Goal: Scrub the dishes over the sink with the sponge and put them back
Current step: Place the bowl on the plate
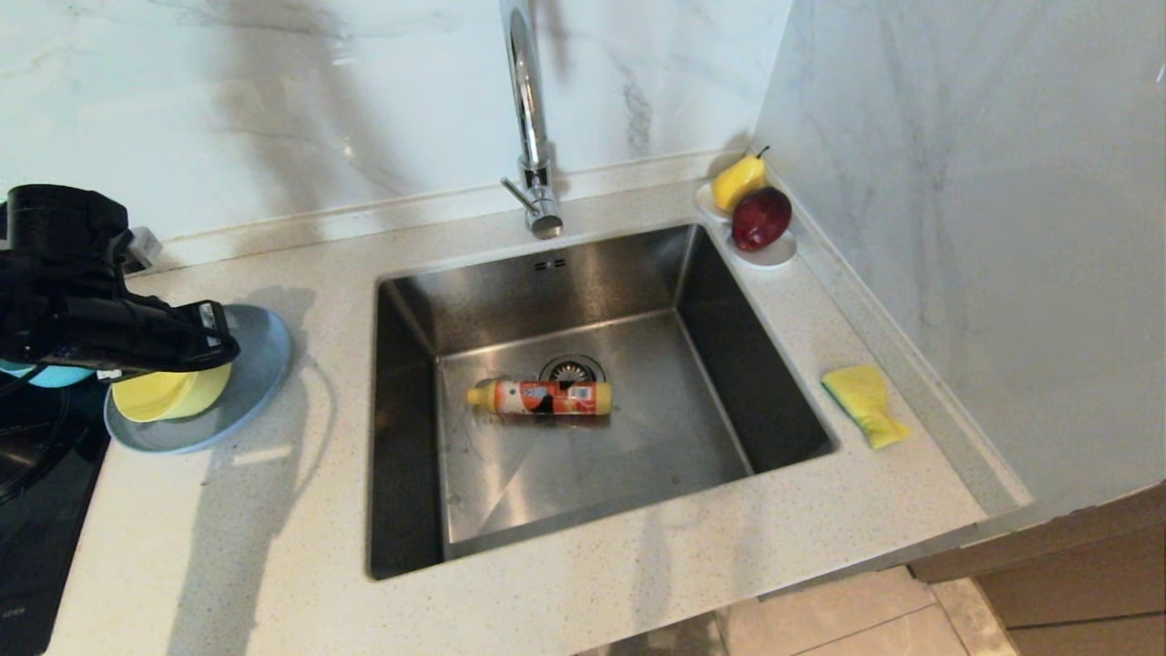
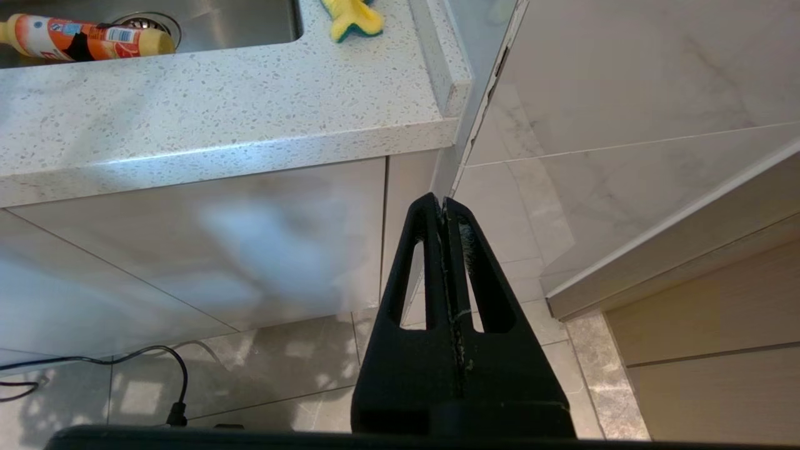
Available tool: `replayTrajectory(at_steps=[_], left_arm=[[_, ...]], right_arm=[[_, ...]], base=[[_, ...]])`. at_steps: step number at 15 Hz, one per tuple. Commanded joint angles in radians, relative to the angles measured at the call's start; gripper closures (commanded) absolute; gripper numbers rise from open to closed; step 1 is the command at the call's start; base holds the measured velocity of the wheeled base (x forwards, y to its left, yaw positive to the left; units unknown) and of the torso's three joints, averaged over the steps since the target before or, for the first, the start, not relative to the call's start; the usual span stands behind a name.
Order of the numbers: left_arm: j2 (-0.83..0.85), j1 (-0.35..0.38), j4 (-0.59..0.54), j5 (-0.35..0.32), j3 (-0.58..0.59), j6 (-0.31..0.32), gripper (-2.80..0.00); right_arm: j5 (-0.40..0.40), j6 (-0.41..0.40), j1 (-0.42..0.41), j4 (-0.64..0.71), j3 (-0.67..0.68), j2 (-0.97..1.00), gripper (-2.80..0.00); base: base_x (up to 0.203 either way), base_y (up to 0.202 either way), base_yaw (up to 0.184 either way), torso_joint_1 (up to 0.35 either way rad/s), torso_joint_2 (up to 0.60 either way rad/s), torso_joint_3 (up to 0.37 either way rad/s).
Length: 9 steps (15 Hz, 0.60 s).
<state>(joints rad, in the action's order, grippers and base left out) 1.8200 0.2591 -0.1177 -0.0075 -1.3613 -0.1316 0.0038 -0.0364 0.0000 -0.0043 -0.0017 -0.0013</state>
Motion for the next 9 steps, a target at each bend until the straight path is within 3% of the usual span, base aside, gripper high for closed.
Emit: replayTrajectory(at_steps=[1, 6, 7, 9], left_arm=[[0.005, -0.002, 0.002, 0.013, 0.001, -0.001, 0.0], [0.013, -0.017, 0.017, 0.018, -0.004, -0.007, 0.0], [0.015, -0.019, 0.018, 0.018, -0.002, -0.008, -2.8], [0.021, -0.028, 0.018, 0.024, -0.004, -0.015, -2.8]], right_arm=[[0.001, 0.0, 0.0, 0.0, 0.0, 0.001, 0.0], [0.001, 0.0, 0.0, 0.0, 0.0, 0.001, 0.0], [0.001, 0.0, 0.0, 0.0, 0.0, 0.001, 0.0], [0.001, 0.0, 0.0, 0.0, 0.0, 0.0, 0.0]], base=[[0.0, 0.0, 0.0, 0.0, 0.0, 0.0], [0.0, 0.0, 0.0, 0.0, 0.0, 0.0], [0.0, 0.0, 0.0, 0.0, 0.0, 0.0], [0.0, 0.0, 0.0, 0.0, 0.0, 0.0]])
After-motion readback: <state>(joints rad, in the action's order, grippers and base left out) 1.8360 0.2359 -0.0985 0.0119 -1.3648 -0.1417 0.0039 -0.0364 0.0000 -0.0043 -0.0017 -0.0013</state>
